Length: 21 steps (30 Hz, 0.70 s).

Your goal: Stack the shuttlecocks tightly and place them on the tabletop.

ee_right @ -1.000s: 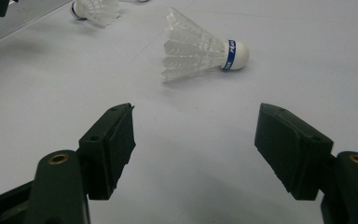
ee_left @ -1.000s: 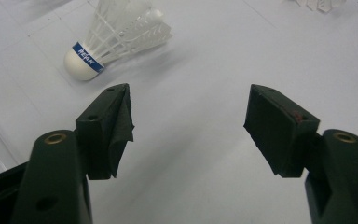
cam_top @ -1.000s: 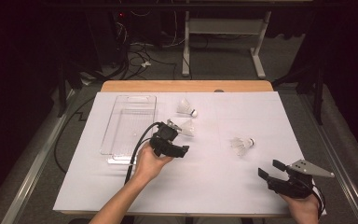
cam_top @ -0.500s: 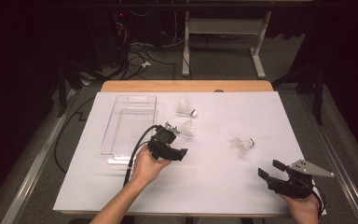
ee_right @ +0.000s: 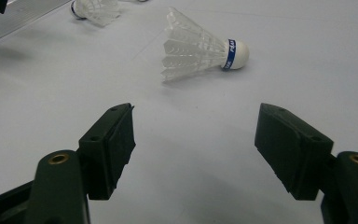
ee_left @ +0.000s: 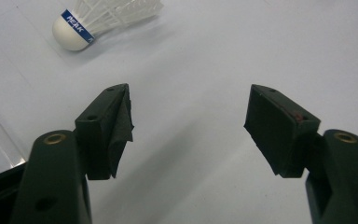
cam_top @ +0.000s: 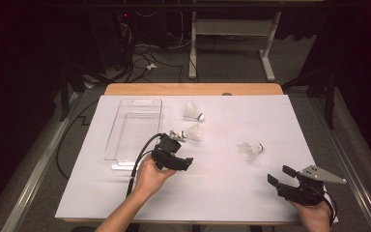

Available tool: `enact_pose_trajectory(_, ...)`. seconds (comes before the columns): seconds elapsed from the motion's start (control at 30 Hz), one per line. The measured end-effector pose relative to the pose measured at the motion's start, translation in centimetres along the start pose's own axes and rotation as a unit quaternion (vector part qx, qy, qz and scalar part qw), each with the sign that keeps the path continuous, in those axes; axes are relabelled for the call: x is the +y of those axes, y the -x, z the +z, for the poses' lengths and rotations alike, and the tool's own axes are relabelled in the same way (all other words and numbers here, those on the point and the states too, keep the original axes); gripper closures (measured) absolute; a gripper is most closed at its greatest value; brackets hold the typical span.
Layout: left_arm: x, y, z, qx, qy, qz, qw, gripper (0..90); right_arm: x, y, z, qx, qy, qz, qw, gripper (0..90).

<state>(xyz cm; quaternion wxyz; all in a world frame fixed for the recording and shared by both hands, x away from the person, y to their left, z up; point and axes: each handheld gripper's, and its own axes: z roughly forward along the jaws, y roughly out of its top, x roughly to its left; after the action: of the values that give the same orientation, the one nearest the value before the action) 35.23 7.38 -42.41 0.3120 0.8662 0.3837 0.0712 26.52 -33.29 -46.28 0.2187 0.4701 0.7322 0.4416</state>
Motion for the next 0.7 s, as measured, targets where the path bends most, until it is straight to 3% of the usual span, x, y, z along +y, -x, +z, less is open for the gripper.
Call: enact_pose_trajectory(0.7, -1.8, 0.1, -0.7, -0.008, 0.006, -0.006, 0.9999, 32.0, 0.0, 0.0, 0.0, -0.001, -0.001, 0.001, 1.0000, 28.9)
